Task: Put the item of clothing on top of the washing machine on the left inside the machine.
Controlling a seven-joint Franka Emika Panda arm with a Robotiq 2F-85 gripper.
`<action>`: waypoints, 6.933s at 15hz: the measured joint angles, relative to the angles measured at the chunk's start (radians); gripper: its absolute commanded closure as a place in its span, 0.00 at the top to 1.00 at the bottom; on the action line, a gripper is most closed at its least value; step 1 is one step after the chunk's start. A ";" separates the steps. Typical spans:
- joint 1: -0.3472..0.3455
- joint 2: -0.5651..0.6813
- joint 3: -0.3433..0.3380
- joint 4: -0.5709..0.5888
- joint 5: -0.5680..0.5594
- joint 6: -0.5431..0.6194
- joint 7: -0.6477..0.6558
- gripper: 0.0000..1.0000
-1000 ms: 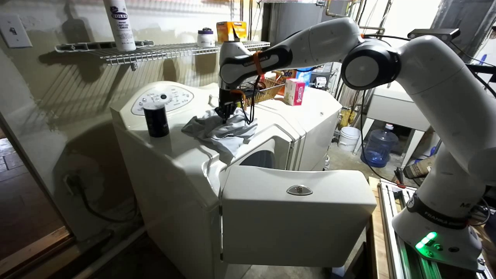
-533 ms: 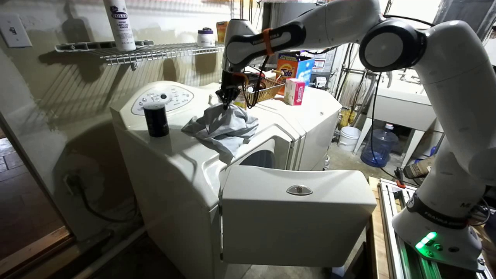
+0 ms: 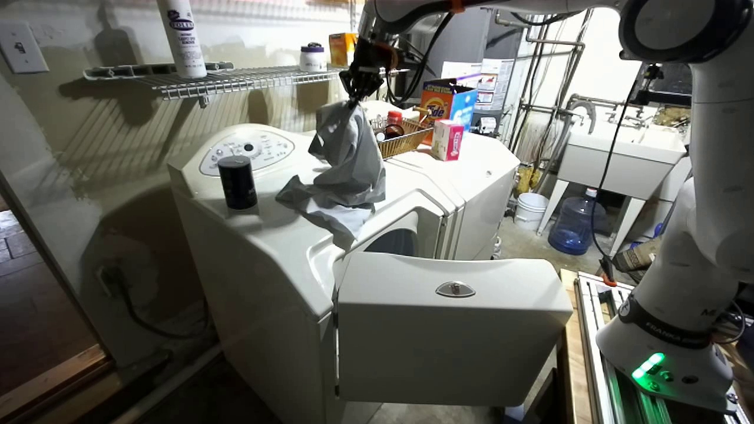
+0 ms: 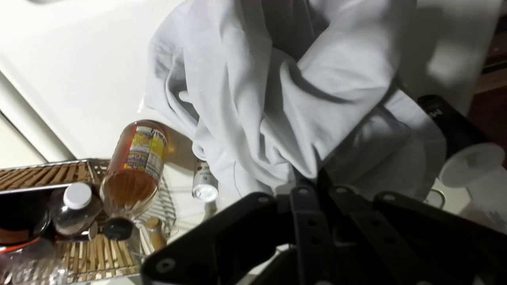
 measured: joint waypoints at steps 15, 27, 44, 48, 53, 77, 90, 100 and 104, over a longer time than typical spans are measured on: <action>0.041 -0.210 -0.019 0.111 -0.215 0.418 0.181 0.01; 0.004 0.181 0.021 -0.060 -0.217 0.749 0.198 0.01; 0.000 0.234 -0.054 -0.073 -0.087 0.037 0.079 0.01; 0.001 0.277 -0.093 -0.066 -0.131 0.029 0.080 0.01; 0.004 0.363 -0.128 -0.029 -0.226 0.098 0.080 0.43; -0.217 0.457 0.066 0.010 0.081 0.311 -0.221 0.36; -0.180 0.300 0.142 0.010 0.173 0.253 -0.272 0.00; -0.101 -0.056 0.194 -0.388 0.345 0.265 -0.249 0.00; -0.032 -0.181 0.143 -0.605 0.309 0.267 -0.103 0.00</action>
